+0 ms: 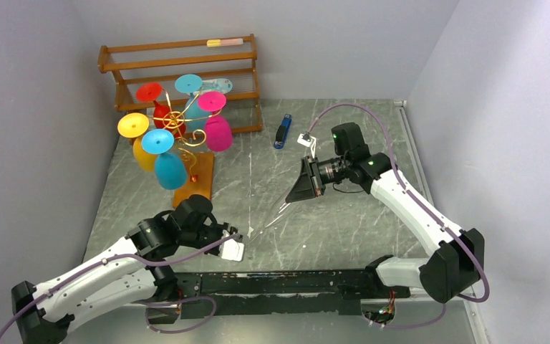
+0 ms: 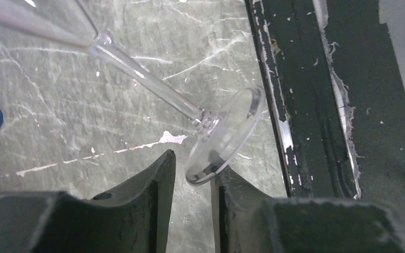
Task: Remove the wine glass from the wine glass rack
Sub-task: Place the wine glass at the center of the board, then pick up the wine glass from the wine rack.
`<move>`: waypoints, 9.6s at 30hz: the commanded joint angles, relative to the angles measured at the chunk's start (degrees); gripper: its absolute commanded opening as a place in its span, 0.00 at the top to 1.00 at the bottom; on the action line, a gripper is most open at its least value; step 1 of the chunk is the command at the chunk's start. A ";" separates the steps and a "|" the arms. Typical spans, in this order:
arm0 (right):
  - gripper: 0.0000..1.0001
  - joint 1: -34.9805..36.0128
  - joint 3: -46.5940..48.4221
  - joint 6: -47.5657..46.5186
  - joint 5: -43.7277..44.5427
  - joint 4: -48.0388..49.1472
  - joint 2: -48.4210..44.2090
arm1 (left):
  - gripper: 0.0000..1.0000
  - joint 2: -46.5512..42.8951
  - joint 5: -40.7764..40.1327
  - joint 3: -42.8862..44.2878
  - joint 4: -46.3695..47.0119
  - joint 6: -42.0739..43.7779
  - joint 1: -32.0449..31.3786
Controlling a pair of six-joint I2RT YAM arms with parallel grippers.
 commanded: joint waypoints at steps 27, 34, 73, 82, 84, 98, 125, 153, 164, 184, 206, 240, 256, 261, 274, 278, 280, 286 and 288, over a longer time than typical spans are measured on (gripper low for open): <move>1.00 4.15 7.70 0.83 9.75 -5.24 -2.46 | 0.03 -2.34 -2.63 0.55 17.67 -3.58 1.03; 1.00 3.48 9.42 0.17 13.61 -7.75 -2.94 | 0.03 -2.27 -2.63 0.44 16.10 -3.29 1.05; 1.00 11.73 28.86 -0.66 80.05 -10.60 16.32 | 0.03 -5.83 -11.47 -0.33 31.73 -35.38 1.00; 1.00 10.41 39.08 -0.96 72.65 -13.32 27.88 | 0.03 -8.77 -14.06 -0.60 29.11 -35.18 1.05; 1.00 9.52 40.17 -1.19 70.72 -14.47 29.05 | 0.03 -8.71 -14.31 -0.60 28.72 -34.45 0.99; 1.00 7.24 43.96 -2.61 69.76 -18.65 34.96 | 0.03 -6.52 -17.57 0.81 26.27 -33.07 1.14; 0.65 7.09 54.57 -5.91 68.88 -23.04 37.01 | 0.03 -3.08 -18.38 1.32 25.36 -32.28 1.22; 0.33 7.11 24.20 13.92 47.32 21.79 8.81 | 0.03 -0.29 -33.82 4.53 23.34 -62.32 1.31; 0.34 7.32 31.84 34.09 36.26 33.80 21.88 | 0.03 -0.44 -24.52 -4.08 26.64 -60.26 1.31; 0.43 9.03 40.66 40.44 29.57 37.76 36.40 | 0.03 1.54 -16.29 -1.06 21.03 -50.47 1.21; 0.65 8.63 50.08 41.06 31.50 32.70 43.46 | 0.03 3.93 -17.02 -0.31 20.77 -50.70 1.23; 1.00 6.39 44.61 54.97 28.67 43.36 38.68 | 0.03 1.91 -18.98 -0.50 20.89 -51.03 1.21; 1.00 5.96 43.28 53.98 28.40 42.11 36.67 | 0.03 4.27 -17.68 -0.16 21.07 -50.70 1.20; 1.00 5.99 43.75 51.16 28.50 38.53 36.35 | 0.03 4.40 -17.38 -0.33 21.42 -50.66 1.21; 1.00 7.80 53.79 45.48 25.45 29.13 41.06 | 0.03 4.32 -17.51 0.42 20.46 -50.35 1.22; 1.00 8.14 53.85 44.96 26.64 27.98 41.31 | 0.03 2.31 -18.56 -0.24 20.92 -50.43 1.22; 1.00 8.18 54.16 44.65 26.69 27.44 41.38 | 0.03 1.35 -18.89 -0.77 21.45 -50.54 1.22; 1.00 8.78 57.11 43.02 27.04 24.01 42.62 | 0.03 1.28 -18.36 -0.94 21.70 -50.57 1.23; 1.00 8.98 58.24 42.59 26.62 23.38 43.33 | 0.03 1.96 -18.31 -0.38 21.09 -50.36 1.18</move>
